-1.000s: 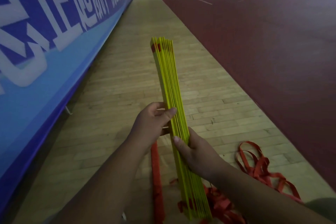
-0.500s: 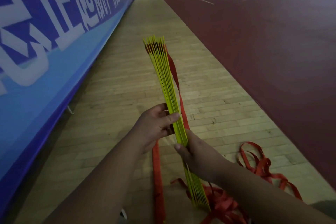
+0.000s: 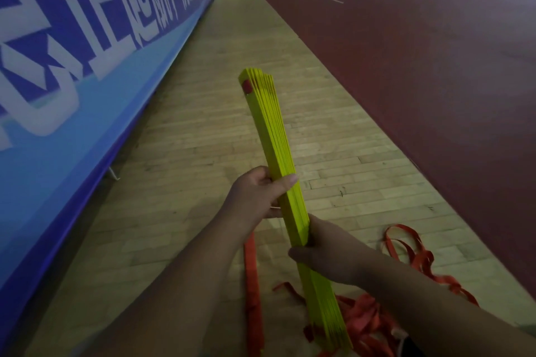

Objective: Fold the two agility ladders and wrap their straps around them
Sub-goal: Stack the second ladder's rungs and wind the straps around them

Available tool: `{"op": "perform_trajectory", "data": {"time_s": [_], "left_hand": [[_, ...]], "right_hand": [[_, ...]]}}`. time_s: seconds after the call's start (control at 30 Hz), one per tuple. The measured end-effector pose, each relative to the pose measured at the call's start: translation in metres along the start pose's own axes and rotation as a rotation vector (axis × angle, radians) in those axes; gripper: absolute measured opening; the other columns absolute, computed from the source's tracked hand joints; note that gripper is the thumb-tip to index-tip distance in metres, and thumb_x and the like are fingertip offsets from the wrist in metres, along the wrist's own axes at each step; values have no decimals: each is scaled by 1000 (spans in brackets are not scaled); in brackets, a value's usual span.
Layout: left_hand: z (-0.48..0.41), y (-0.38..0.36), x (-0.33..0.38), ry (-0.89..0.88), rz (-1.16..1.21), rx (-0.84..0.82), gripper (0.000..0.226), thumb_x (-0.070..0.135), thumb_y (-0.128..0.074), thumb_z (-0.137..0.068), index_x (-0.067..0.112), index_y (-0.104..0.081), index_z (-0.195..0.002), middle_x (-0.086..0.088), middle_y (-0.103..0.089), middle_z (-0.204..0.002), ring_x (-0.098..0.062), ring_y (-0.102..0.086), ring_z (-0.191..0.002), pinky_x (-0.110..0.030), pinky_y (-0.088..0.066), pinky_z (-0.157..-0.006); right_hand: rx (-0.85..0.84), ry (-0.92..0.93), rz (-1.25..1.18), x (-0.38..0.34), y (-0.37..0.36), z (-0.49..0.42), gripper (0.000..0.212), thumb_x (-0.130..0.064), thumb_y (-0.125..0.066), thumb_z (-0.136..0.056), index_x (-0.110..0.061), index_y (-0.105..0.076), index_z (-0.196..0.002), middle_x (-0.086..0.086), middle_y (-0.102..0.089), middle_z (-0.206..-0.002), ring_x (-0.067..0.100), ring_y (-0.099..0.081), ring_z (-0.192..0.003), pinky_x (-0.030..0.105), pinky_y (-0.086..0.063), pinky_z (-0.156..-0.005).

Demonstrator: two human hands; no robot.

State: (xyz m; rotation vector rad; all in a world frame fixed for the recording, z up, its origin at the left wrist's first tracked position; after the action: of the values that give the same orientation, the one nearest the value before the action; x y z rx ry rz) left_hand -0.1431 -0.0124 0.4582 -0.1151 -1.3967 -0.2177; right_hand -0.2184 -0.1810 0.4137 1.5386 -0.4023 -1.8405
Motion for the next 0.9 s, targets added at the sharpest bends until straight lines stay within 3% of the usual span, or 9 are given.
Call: {"op": "perform_trajectory", "data": {"time_s": [0.1, 0.2, 0.27, 0.37, 0.43, 0.57, 0.7, 0.8, 0.9], "left_hand": [[-7, 10, 4, 41, 56, -18, 43, 52, -77, -97, 18, -78, -124, -7, -84, -107, -28, -81, -90, -39, -62, -77], [-12, 16, 1, 31, 109, -66, 38, 39, -80, -94, 14, -82, -121, -10, -83, -104, -23, -77, -87, -42, -58, -83], [-15, 16, 1, 34, 154, -65, 30, 27, -82, -91, 7, -83, -113, -16, -82, -103, -26, -78, -87, -47, -60, -89], [-16, 12, 3, 39, 172, 5, 19, 18, -81, -94, 4, -82, -107, -17, -83, -99, -30, -78, -89, -46, -63, -88], [-17, 9, 3, 28, 79, 86, 16, 21, -85, -92, 9, -83, -101, -14, -84, -94, -29, -76, -84, -43, -60, -83], [-12, -1, -1, -11, -93, 199, 17, 30, -88, -88, 16, -81, -95, -5, -83, -85, -28, -81, -77, -34, -55, -70], [-10, -13, -4, -9, -229, 205, 27, 41, -89, -85, 19, -80, -97, 2, -82, -83, -17, -80, -71, -30, -53, -67], [-14, -11, -4, -30, -224, 164, 38, 54, -88, -82, 20, -81, -99, 0, -83, -86, -20, -80, -73, -35, -56, -67], [-18, 0, -1, 39, -96, 68, 58, 72, -85, -72, 23, -82, -104, -6, -83, -97, -27, -80, -85, -45, -65, -82]], "right_hand": [[-124, -51, -215, -4, 11, 6, 42, -31, -80, -99, -36, -62, -137, -11, -77, -113, 6, -73, -105, 31, -60, -92], [-256, -44, -420, -10, 20, 13, 25, -15, -78, -100, -33, -73, -117, -18, -81, -97, -2, -75, -93, 14, -56, -76], [-283, -56, -444, -12, 23, 16, 20, -11, -77, -99, -24, -77, -115, -8, -83, -102, 5, -78, -96, 14, -56, -74], [-239, -92, -443, -12, 24, 15, 22, -17, -79, -99, -18, -76, -121, 4, -84, -113, 16, -80, -103, 26, -62, -83], [-126, -110, -353, -10, 22, 10, 29, -33, -83, -97, -22, -72, -121, 3, -81, -111, 17, -78, -101, 37, -62, -91], [104, -115, -131, -8, 16, 5, 55, -62, -89, -83, -30, -63, -119, -7, -72, -100, 8, -72, -89, 31, -59, -74], [192, -52, 38, -5, 9, 2, 37, -51, -86, -89, -31, -58, -101, -7, -67, -88, 6, -64, -76, 28, -47, -61], [128, -36, -70, -1, 16, -2, 27, -42, -87, -91, -30, -63, -95, -7, -68, -83, 4, -66, -70, 26, -49, -62], [25, -10, -158, 2, 28, -2, 26, -43, -89, -89, -25, -71, -96, -1, -76, -86, 8, -73, -77, 39, -60, -73]]}}
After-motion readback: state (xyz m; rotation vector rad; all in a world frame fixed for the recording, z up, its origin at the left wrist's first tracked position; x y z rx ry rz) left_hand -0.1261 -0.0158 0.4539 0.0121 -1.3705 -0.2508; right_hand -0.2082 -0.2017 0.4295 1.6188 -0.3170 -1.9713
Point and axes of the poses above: each hand's wrist, its own z-axis away from the middle knuckle, its own y-axis out of the back of the hand, x = y × z, the point moved 1 cm from there along -z, towards the middle knuckle
